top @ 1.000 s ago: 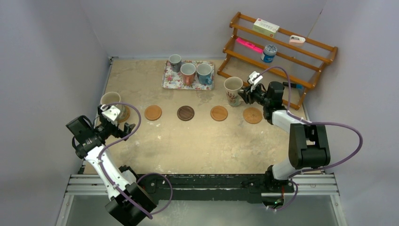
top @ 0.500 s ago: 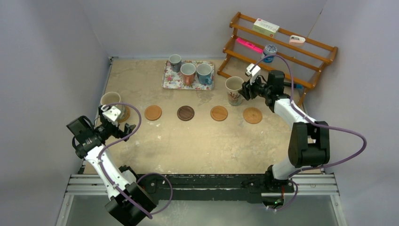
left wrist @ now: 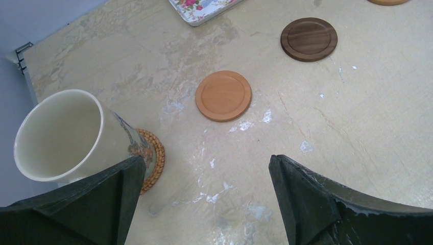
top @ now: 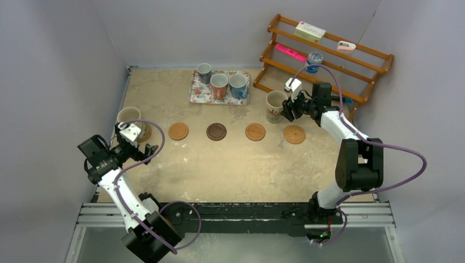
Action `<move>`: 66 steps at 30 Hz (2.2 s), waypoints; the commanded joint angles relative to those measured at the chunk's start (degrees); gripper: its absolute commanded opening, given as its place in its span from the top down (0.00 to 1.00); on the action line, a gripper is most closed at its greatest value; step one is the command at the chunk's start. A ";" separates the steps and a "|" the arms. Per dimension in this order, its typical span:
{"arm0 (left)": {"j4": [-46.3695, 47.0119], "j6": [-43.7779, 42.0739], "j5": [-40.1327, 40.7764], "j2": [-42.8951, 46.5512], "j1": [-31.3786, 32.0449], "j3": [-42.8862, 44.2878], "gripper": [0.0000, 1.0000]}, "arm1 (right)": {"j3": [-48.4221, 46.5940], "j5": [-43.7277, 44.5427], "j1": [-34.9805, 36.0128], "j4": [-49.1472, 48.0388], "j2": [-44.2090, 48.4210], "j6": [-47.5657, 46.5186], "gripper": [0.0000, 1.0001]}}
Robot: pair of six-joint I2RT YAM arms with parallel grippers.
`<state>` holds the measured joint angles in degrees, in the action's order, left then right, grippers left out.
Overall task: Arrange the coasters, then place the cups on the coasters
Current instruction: Place the cup at the center of the board, then pick up the cup at the center of the board.
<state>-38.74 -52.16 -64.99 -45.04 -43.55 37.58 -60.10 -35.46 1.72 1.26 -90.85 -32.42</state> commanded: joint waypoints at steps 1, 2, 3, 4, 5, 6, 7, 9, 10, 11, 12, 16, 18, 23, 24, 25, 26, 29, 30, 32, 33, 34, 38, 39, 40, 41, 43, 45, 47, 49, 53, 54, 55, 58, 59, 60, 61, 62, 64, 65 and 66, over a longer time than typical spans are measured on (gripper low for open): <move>-0.32 -2.18 -3.29 -0.28 -0.55 -0.05 0.00 | -1.65 -1.93 -0.38 4.26 -0.67 -4.15 0.41; -0.41 -2.30 -3.30 -0.35 -0.49 0.01 0.00 | -1.86 -1.91 -0.51 4.73 -1.01 -4.56 0.41; -0.50 -2.39 -3.30 -0.40 -0.50 0.03 0.00 | -2.11 -2.04 -0.61 5.13 -1.33 -4.92 0.41; -0.63 -2.42 -3.30 -0.40 -0.48 0.03 0.00 | -2.47 -2.25 -0.72 5.68 -1.68 -5.26 0.41; -0.69 -2.50 -3.32 -0.40 -0.48 0.03 0.00 | -2.87 -2.43 -0.81 6.35 -2.04 -5.57 0.41; -0.72 -2.56 -3.38 -0.45 -0.48 0.08 0.00 | -3.24 -2.58 -0.83 6.58 -2.41 -5.70 0.41; -0.76 -2.56 -3.39 -0.41 -0.48 0.12 0.00 | -3.53 -2.69 -0.91 6.69 -2.79 -5.79 0.42; -0.89 -2.72 -3.34 -0.32 -0.48 0.12 0.00 | -3.99 -2.80 -0.90 6.73 -3.64 -5.96 0.43; -0.94 -2.71 -3.38 -0.32 -0.48 0.12 0.00 | -4.18 -2.81 -0.92 6.74 -4.02 -6.09 0.44; -0.99 -2.76 -3.44 -0.30 -0.49 0.12 0.00 | -4.35 -2.77 -0.92 6.74 -4.47 -6.22 0.45; -0.99 -2.81 -3.38 -0.31 -0.48 0.12 0.00 | -4.47 -2.70 -0.92 6.62 -4.88 -6.24 0.46; -1.07 -2.94 -3.56 -0.50 -0.49 0.12 0.00 | -4.59 -2.35 -0.92 5.19 -5.57 -5.84 0.51; -1.20 -3.07 -3.65 -0.73 -0.49 0.12 0.00 | -4.51 -2.09 -0.88 4.22 -5.42 -5.48 0.53; -1.42 -3.29 -3.73 -0.84 -0.50 0.21 0.00 | -3.96 -1.89 -0.92 2.30 -4.40 -4.90 0.62; -1.42 -3.42 -3.72 -0.84 -0.53 0.21 0.00 | -3.83 -1.93 -0.92 2.00 -4.20 -4.85 0.66; -1.42 -3.46 -3.78 -0.84 -0.49 0.21 0.00 | -3.60 -1.95 -0.92 1.64 -4.05 -4.80 0.70; -1.50 -3.47 -3.82 -0.92 -0.48 0.21 0.00 | -3.36 -2.17 -0.92 1.29 -3.85 -4.76 0.74; -1.59 -3.56 -3.83 -0.96 -0.48 0.21 0.00 | -2.71 -2.75 -0.92 0.52 -3.64 -4.84 0.85; -1.60 -3.60 -3.83 -0.99 -0.52 0.28 0.00 | -2.59 -2.84 -0.92 0.43 -3.68 -4.80 0.87; -1.70 -3.65 -3.91 -0.97 -0.51 0.30 0.00 | -2.53 -2.99 -0.92 0.35 -3.72 -4.76 0.92; -1.69 -3.69 -3.91 -1.01 -0.48 0.30 0.00 | -2.44 -3.06 -0.90 0.17 -3.68 -4.69 0.95; -1.75 -3.70 -3.91 -1.02 -0.48 0.30 0.00 | -2.13 -3.07 -0.92 -0.34 -3.53 -4.42 1.00; -1.86 -3.74 -4.00 -1.06 -0.48 0.30 0.00 | 0.41 -3.00 -0.92 -5.17 -1.80 -2.31 1.00; -1.86 -3.67 -4.00 -1.08 -0.46 0.37 0.00 | 1.09 -2.83 -0.92 -6.59 -1.19 -1.55 1.00; -1.86 -3.61 -4.00 -1.10 -0.48 0.38 0.00 | 1.92 -2.78 -0.92 -8.35 -0.58 -0.75 1.00; -1.79 -3.46 -4.00 -1.18 -0.50 0.39 0.00 | 2.75 -2.67 -0.92 -10.01 0.04 -0.04 1.00; -1.82 -3.31 -4.13 -1.34 -0.48 0.39 0.00 | 4.50 -2.38 -0.92 -13.50 1.53 1.75 1.00; -1.86 -3.35 -4.17 -1.53 -0.55 0.39 0.00 | 6.14 -2.08 -0.97 -16.75 3.01 3.18 1.00; -1.86 -3.23 -4.26 -1.79 -0.50 0.39 0.00 | 7.23 -1.85 -1.01 -19.02 4.26 4.32 1.00; -2.09 -3.28 -4.35 -1.94 -0.51 0.47 0.00 | 7.69 -1.79 -1.16 -19.76 5.47 4.97 1.00; -2.63 -3.64 -4.47 -2.46 -0.48 0.64 0.00 | 7.67 -0.82 -1.31 -19.15 8.16 5.01 1.00; -2.73 -3.75 -4.53 -2.58 -0.51 0.65 0.00 | 7.66 -0.35 -1.48 -18.81 8.82 5.00 1.00; -2.74 -3.74 -4.57 -2.73 -0.49 0.72 0.00 | 7.51 -0.07 -1.60 -18.30 9.51 4.96 1.00; -2.97 -3.72 -4.77 -3.23 -0.54 0.89 0.00 | 6.92 0.56 -2.37 -16.05 11.44 4.91 1.00; -3.23 -4.14 -4.79 -3.42 -0.49 0.95 0.00 | 6.61 0.46 -3.39 -14.96 11.98 4.91 1.00; -3.67 -4.67 -4.94 -3.52 -0.48 1.06 0.00 | 6.31 0.25 -3.91 -13.77 12.55 4.84 1.00; -4.09 -5.16 -5.00 -3.68 -0.48 1.16 0.00 | 5.98 0.25 -4.40 -12.35 13.04 4.69 1.00; -4.43 -5.64 -5.05 -3.78 -0.55 1.17 0.00 | 5.69 0.44 -4.82 -11.01 13.55 4.39 1.00; -4.89 -6.29 -5.37 -3.91 -0.50 1.18 0.00 | 5.64 0.71 -5.87 -8.95 14.57 3.89 1.00; -5.08 -6.78 -5.66 -3.91 -0.48 1.13 0.00 | 5.75 0.70 -6.44 -8.24 15.18 3.74 1.00; -5.50 -7.71 -5.98 -3.84 -0.48 1.09 0.00 | 6.03 0.52 -7.22 -7.58 16.01 3.63 1.00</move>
<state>-42.63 -55.70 -67.20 -48.86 -43.55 37.58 -51.13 -33.71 -3.40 -5.30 -79.33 -28.34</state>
